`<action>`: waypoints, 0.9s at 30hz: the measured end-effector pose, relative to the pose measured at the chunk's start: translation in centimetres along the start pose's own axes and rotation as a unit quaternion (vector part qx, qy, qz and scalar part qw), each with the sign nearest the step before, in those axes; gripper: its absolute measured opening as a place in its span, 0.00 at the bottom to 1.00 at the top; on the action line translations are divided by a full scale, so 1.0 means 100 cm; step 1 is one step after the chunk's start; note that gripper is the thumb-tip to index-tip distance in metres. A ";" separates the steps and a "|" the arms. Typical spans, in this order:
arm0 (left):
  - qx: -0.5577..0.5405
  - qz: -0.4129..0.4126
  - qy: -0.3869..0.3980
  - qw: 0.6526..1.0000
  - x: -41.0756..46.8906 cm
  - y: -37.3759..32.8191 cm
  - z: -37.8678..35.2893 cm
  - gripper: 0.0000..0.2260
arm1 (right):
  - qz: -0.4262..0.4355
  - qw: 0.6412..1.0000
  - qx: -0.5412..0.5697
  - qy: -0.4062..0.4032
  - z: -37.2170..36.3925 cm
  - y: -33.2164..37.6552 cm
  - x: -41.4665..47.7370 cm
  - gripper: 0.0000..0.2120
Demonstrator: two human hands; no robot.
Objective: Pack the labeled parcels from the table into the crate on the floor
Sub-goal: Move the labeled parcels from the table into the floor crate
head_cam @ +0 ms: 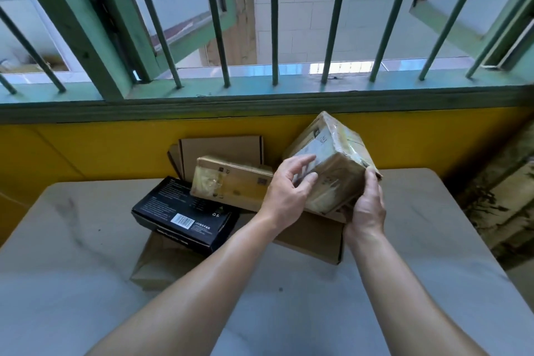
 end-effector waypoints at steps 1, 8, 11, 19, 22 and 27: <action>0.002 0.003 -0.019 1.000 -0.002 0.001 0.003 0.17 | -0.013 1.000 0.015 0.007 0.001 -0.002 -0.003 0.22; -0.054 0.070 -0.080 0.993 -0.026 0.010 0.027 0.33 | -0.050 0.985 0.109 0.126 -0.003 -0.007 -0.029 0.25; -0.239 0.123 -0.020 0.963 -0.035 0.016 0.028 0.37 | -0.084 0.975 0.144 0.150 -0.009 -0.020 -0.040 0.24; -0.256 0.062 -0.015 0.965 -0.064 0.014 0.069 0.22 | 0.003 0.988 -0.017 0.155 -0.016 -0.016 -0.054 0.20; -0.227 0.051 -0.018 0.972 -0.076 0.015 0.084 0.22 | 0.024 0.971 -0.061 0.231 -0.039 -0.011 -0.062 0.18; -0.221 0.060 -0.073 0.971 -0.105 0.022 0.103 0.24 | -0.022 0.930 -0.025 0.367 -0.074 -0.021 -0.092 0.24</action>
Point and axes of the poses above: each hand's wrist, its own x-axis towards the middle knuckle, its own z-axis out of the back of the hand, y = z × x, the point moved 6 cm from there along x, towards the middle knuckle, and after that the axes turned 6 degrees about y, right-handed, at the moved point
